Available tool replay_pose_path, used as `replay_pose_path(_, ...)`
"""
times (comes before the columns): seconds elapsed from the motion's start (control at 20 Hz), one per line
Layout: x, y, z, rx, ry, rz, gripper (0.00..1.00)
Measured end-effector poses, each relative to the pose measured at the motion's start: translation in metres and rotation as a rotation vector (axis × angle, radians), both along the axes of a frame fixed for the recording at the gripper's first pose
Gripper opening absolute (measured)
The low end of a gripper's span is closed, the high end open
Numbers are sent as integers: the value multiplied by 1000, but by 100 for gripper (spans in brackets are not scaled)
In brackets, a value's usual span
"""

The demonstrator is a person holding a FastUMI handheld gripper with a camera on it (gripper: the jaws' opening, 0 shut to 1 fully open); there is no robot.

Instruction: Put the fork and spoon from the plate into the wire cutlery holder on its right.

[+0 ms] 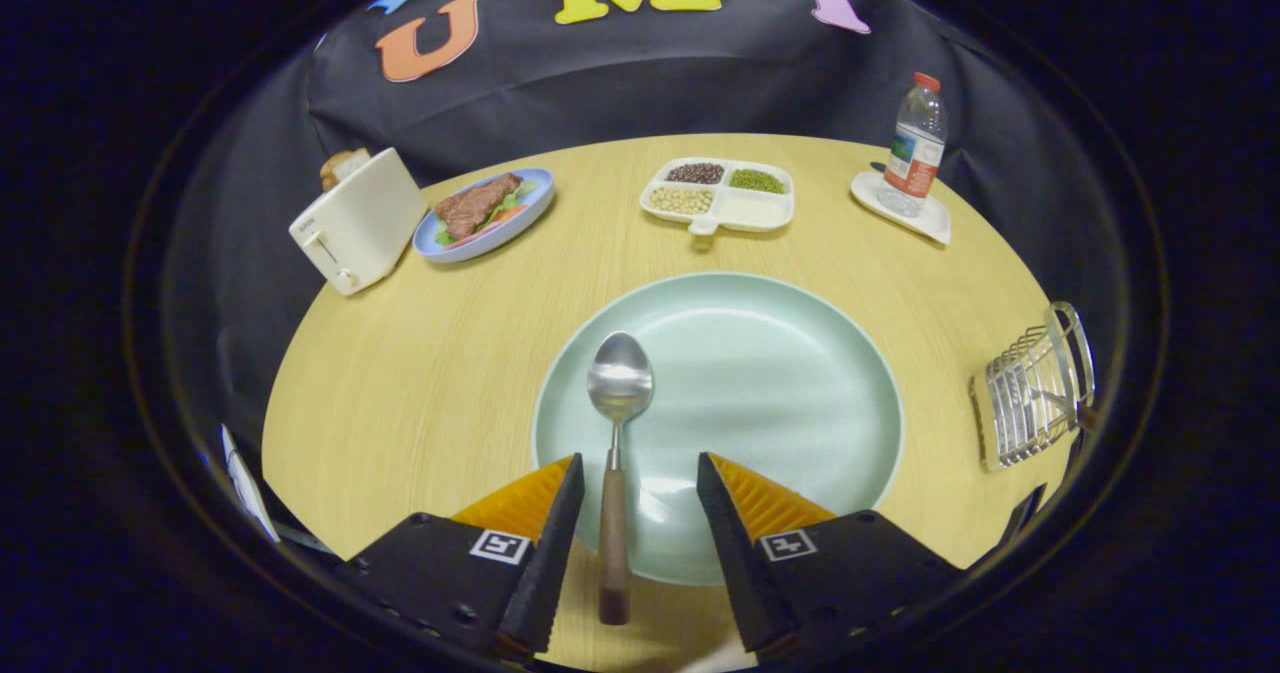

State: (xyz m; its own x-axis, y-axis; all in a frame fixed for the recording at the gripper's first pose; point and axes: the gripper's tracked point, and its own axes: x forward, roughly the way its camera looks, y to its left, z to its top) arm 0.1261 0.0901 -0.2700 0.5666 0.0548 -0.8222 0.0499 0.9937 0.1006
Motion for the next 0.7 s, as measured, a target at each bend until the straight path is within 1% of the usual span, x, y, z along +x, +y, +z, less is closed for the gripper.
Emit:
replay_pose_path(0.2, 0, 1, -10, -8, 45, 3, 43)
replay_pose_path(0.25, 0, 3, -11, 2, 47, 8, 32)
replay_pose_path(0.3, 2, 5, -12, 12, 46, 16, 22)
replay_pose_path(0.35, -1, 7, -7, 19, 47, 28, 10)
replay_pose_path(0.4, 1, 7, -7, 21, 40, 27, 7)
replay_pose_path(0.45, 0, 6, -8, 28, 44, 31, 7)
replay_pose_path(0.5, -1, 5, -5, 33, 44, 37, 2)
replay_pose_path(0.7, -3, 6, 17, 55, -8, 57, 2)
